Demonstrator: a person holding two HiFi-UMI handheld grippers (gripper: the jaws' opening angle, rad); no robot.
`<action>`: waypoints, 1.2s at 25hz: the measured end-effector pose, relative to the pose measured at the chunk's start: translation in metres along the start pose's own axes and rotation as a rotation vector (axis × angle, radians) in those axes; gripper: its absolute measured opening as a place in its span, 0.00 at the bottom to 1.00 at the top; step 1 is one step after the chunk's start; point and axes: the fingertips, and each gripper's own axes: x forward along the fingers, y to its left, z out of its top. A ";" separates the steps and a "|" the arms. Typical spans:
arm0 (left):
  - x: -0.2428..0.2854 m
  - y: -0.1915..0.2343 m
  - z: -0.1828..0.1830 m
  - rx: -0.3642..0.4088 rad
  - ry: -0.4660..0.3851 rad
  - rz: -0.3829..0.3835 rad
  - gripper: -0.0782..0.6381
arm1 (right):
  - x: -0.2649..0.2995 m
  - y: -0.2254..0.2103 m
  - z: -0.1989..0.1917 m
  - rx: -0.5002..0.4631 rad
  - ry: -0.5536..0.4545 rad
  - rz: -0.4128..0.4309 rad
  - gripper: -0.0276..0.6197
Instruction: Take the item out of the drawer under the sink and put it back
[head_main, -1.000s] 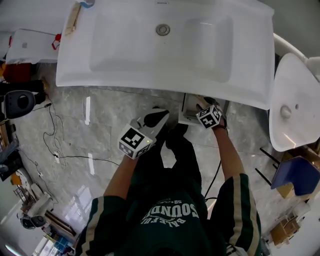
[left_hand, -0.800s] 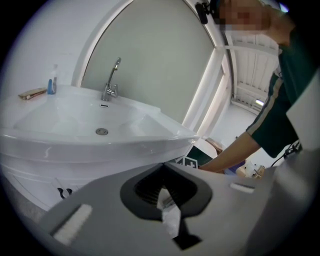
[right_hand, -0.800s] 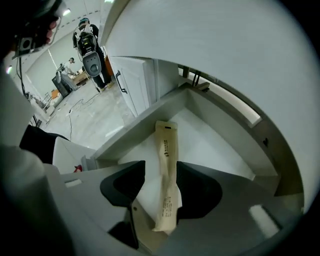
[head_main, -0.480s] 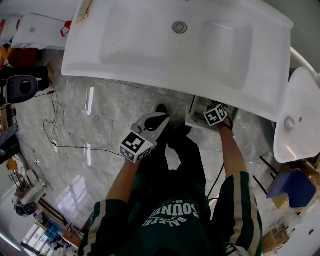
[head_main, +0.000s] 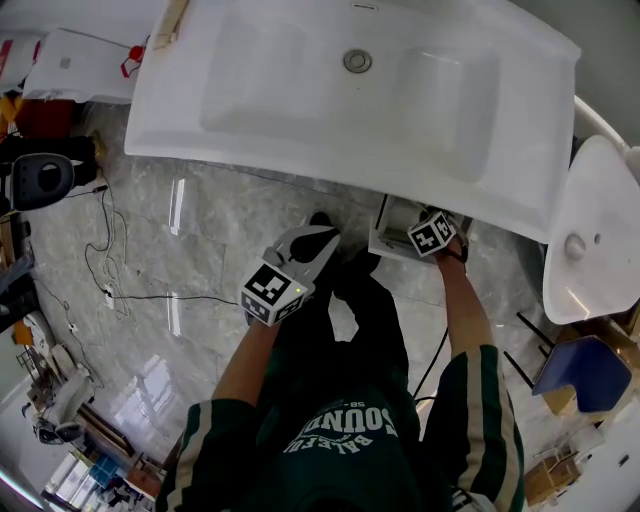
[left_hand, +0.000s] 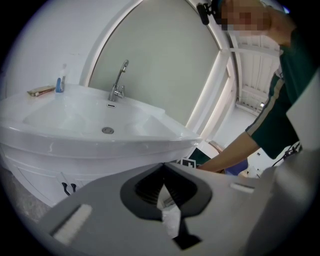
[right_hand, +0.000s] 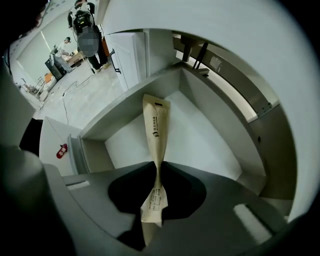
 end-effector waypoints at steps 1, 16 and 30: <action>0.000 -0.002 0.003 0.004 -0.003 -0.005 0.18 | -0.005 -0.001 0.000 0.001 -0.004 -0.005 0.11; -0.004 -0.045 0.063 0.061 -0.034 -0.080 0.18 | -0.091 -0.003 -0.021 -0.024 -0.014 -0.049 0.11; -0.011 -0.080 0.109 0.104 -0.072 -0.102 0.18 | -0.168 0.017 -0.022 0.026 -0.122 -0.081 0.10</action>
